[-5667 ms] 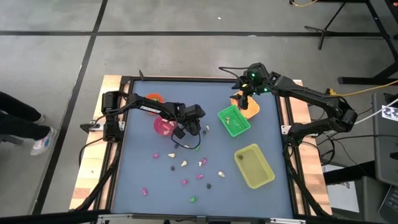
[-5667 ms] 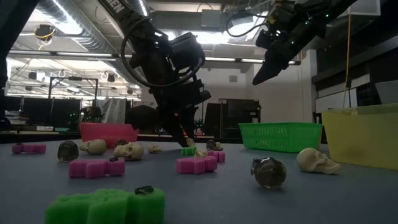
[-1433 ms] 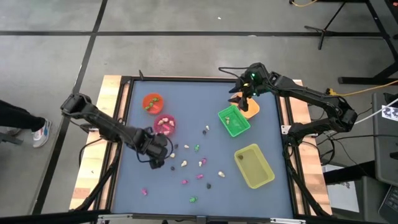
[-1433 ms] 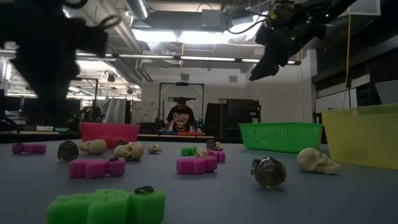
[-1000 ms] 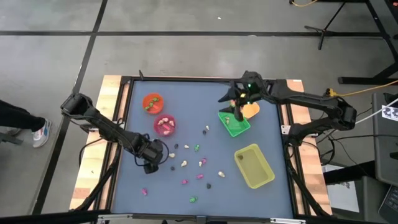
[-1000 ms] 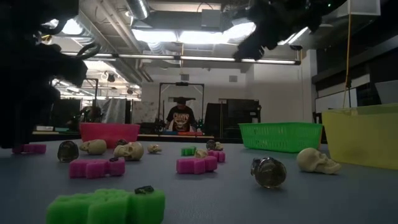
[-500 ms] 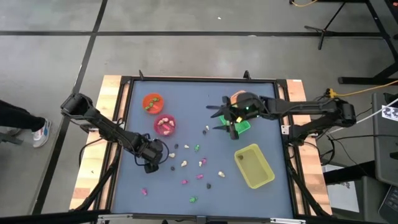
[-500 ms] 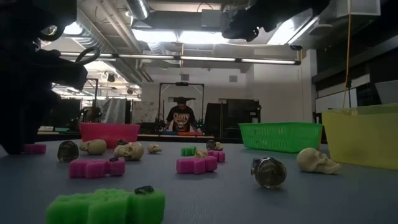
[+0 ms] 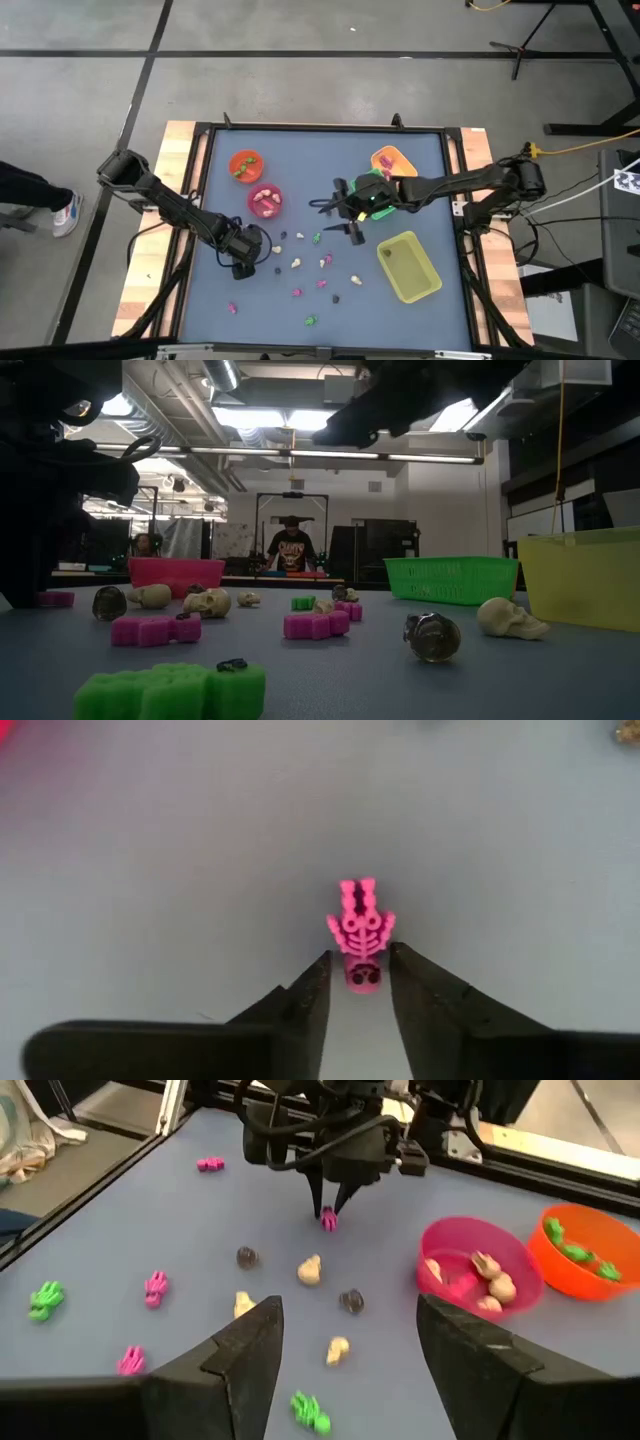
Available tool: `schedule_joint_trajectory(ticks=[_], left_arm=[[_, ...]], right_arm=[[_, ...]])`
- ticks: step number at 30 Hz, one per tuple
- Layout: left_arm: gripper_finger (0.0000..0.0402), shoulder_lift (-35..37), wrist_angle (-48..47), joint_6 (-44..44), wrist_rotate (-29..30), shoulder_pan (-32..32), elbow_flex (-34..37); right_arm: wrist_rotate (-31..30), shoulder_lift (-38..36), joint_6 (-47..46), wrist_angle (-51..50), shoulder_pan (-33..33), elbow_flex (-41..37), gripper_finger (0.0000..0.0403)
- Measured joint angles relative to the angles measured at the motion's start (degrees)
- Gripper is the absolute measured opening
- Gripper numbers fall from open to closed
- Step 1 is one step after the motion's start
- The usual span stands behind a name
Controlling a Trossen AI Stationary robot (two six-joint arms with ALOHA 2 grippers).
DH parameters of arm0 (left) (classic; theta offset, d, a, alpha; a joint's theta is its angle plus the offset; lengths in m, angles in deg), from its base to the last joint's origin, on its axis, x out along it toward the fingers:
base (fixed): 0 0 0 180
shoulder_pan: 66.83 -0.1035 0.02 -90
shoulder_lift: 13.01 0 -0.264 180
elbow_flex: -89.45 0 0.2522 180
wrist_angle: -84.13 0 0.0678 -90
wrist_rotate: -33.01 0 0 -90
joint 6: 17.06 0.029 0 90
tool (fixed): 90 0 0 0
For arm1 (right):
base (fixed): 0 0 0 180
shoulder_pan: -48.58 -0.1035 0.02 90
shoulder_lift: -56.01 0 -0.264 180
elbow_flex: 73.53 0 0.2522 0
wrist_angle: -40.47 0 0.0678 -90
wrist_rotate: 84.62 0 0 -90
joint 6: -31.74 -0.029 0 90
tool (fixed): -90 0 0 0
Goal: Sort Halloween decoration
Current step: Put the pink skeleton toy into the yellow bin
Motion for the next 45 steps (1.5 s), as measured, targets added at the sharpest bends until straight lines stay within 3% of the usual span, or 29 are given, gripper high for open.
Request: schedule_joint_trajectory(ticks=[12,19,26,35,45], left_arm=[[0.0008,0.0,0.5,0.0,-0.1,-0.1,0.0],[0.0013,-0.2,0.9,0.8,-0.1,-0.1,-1.2],[0.0013,-0.2,1.5,1.8,1.3,-0.5,-6.8],[0.0013,-0.2,9.8,5.5,11.1,-3.4,-12.4],[0.0014,-0.1,22.5,16.3,14.3,-7.7,-12.5]], right_arm=[[0.0,10.4,-0.5,11.6,0.1,-0.1,0.023],[0.0,11.8,-0.5,11.9,0.1,-0.1,0.023],[0.0,11.7,-0.5,12.5,0.1,-0.1,0.023],[0.0,11.7,-0.5,12.9,0.1,-0.1,0.023],[1.7,11.7,-18.1,23.0,0.1,0.0,0.023]])
